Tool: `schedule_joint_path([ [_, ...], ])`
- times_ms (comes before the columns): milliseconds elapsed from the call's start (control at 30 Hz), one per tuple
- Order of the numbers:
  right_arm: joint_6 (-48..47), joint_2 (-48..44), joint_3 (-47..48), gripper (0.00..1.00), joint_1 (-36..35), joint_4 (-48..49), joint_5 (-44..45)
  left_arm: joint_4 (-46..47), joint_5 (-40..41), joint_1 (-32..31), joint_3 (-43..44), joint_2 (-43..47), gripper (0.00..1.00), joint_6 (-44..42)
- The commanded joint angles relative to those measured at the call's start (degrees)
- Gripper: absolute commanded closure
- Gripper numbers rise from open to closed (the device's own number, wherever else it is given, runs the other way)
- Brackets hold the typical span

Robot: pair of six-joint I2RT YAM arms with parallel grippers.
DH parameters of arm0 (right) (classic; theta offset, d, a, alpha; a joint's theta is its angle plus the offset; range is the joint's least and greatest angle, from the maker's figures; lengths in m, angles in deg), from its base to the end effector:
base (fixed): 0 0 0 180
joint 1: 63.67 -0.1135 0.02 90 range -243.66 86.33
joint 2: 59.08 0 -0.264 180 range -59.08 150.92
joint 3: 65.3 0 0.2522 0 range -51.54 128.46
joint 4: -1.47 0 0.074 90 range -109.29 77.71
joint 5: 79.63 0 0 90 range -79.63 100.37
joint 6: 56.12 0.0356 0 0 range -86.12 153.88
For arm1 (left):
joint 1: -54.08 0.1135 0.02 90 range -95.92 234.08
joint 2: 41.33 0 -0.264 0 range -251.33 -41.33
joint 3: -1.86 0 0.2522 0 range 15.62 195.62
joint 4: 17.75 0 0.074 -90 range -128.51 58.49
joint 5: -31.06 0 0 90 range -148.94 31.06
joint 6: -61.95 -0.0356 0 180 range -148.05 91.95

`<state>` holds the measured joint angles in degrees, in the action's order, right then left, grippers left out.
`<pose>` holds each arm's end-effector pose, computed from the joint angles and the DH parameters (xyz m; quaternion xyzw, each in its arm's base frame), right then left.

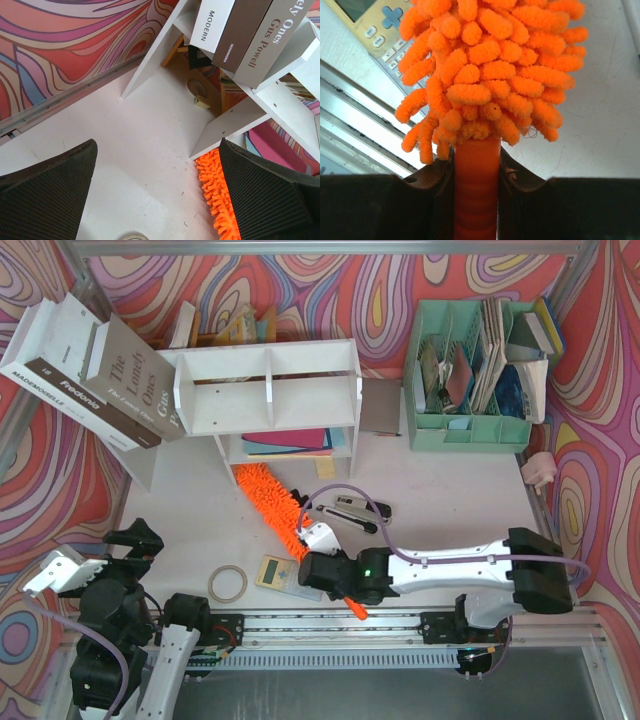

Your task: Dust the bookshelf with a duster

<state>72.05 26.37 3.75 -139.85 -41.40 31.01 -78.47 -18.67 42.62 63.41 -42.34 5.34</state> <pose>0.0829 0.2843 0.2132 -0.2641 0.9124 0.1254 0.2865 -0.0138 0.0263 0.3374 -0.3651 0.6066 -0.0275 0.7057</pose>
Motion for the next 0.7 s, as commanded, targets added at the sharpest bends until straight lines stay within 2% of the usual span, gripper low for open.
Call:
schedule_joint_path([
  [0,-5.9,-6.6,2.9,1.0,-1.2,-0.6,0.6,0.8,-0.2,0.4,-0.5,-0.3,0.01,-0.9],
  [267,-7.1,-12.4,-1.8,1.0,-2.5,-4.5,-3.7,0.8,-0.3,0.4,-0.6,-0.5,0.02,-0.9],
  [667,-10.4,-14.4,-3.0,1.0,-7.0,-5.5,-6.9,0.6,-0.1,0.4,-0.5,-0.3,0.01,-0.7],
])
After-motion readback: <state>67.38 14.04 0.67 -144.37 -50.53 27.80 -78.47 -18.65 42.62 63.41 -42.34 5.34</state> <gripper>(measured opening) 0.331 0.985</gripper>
